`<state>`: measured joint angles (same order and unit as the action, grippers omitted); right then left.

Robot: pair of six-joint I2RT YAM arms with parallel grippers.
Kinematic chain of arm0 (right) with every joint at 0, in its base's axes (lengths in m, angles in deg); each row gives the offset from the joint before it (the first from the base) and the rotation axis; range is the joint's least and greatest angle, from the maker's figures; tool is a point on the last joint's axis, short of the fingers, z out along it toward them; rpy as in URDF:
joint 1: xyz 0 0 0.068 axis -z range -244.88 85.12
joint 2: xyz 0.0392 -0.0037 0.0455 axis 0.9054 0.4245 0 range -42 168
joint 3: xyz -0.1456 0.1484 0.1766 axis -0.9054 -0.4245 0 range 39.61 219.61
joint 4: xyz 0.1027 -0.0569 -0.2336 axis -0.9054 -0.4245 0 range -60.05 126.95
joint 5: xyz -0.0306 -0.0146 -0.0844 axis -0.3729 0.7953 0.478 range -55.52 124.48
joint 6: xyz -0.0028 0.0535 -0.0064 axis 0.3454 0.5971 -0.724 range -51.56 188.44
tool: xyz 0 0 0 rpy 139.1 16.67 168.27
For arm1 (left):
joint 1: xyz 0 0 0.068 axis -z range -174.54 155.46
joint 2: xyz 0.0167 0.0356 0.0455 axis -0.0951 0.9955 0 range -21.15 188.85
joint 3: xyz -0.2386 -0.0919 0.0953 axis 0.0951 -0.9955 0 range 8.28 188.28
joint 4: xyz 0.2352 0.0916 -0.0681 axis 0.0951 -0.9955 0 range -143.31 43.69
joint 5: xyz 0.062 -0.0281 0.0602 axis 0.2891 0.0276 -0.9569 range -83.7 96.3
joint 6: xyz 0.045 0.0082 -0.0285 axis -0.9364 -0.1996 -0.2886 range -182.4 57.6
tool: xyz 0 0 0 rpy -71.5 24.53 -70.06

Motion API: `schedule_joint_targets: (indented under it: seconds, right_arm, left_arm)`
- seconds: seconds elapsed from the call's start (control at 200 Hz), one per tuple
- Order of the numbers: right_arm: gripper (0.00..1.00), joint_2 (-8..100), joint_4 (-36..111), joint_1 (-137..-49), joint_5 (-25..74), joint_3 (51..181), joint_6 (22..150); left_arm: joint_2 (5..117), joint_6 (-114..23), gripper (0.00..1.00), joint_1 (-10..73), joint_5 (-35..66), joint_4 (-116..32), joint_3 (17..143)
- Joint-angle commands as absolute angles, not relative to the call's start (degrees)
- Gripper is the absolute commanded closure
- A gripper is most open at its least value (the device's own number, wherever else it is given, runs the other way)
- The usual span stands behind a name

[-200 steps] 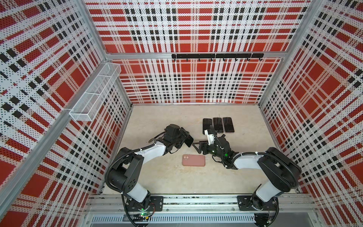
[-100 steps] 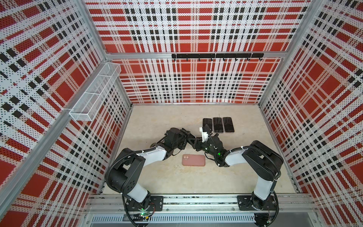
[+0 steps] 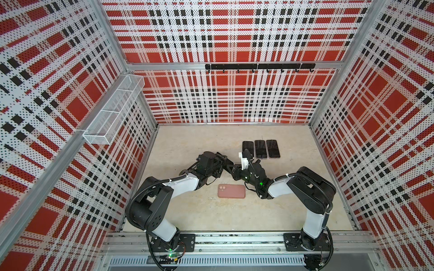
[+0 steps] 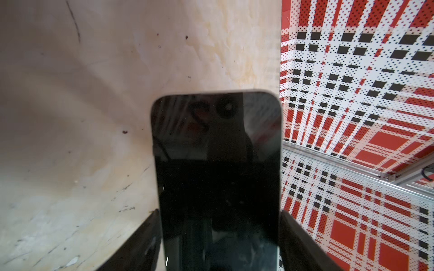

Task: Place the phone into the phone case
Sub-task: 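Lift the silver-edged phone and hand it to the right gripper, then carry the phone to the pink case with right gripper while left gripper holds case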

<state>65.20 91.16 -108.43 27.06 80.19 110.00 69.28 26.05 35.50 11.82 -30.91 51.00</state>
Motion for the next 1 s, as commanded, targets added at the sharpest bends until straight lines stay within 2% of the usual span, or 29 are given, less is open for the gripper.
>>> schedule_joint_targets:
  seconds: [0.0, 0.185, 0.24, 0.321, 0.421, 0.676, 0.807, 0.927, 0.992]
  right_arm:
    - [0.87, 65.7, 93.4, -108.8, 25.3, 81.1, 110.8]
    - [0.98, 64.5, 92.5, -108.8, 24.9, 81.3, 111.3]
    - [1.00, 63.9, 91.9, -108.7, 25.0, 81.5, 111.1]
    - [1.00, 62.6, 90.6, -108.7, 25.3, 81.8, 110.7]
    - [1.00, 60.8, 87.9, -108.7, 26.0, 82.4, 110.3]
    - [1.00, 55.0, 78.1, -107.5, 27.0, 83.5, 109.2]
    - [1.00, 49.3, 71.0, -104.6, 27.0, 81.9, 109.7]
    - [1.00, 43.2, 61.8, -101.1, 24.9, 80.5, 109.0]
    - [1.00, 40.5, 55.1, -99.1, 23.1, 80.4, 107.9]
  left_arm:
    - [67.8, 24.7, 0.93, 35.6, 11.7, -28.2, 54.2]
    - [66.7, 24.0, 0.73, 35.8, 10.5, -28.7, 53.8]
    - [66.3, 23.5, 0.64, 35.8, 10.5, -28.7, 53.7]
    - [65.2, 22.4, 0.42, 35.8, 9.7, -28.6, 52.9]
    - [62.6, 19.8, 0.00, 35.1, 8.1, -28.5, 51.7]
    - [57.4, 5.9, 0.02, 31.0, 9.1, -33.7, 53.3]
    - [56.3, -4.6, 0.02, 28.5, 12.6, -36.4, 54.8]
    - [56.6, -13.4, 0.00, 27.7, 11.2, -42.5, 56.8]
    - [56.5, -16.4, 0.05, 27.6, 11.6, -42.8, 56.7]
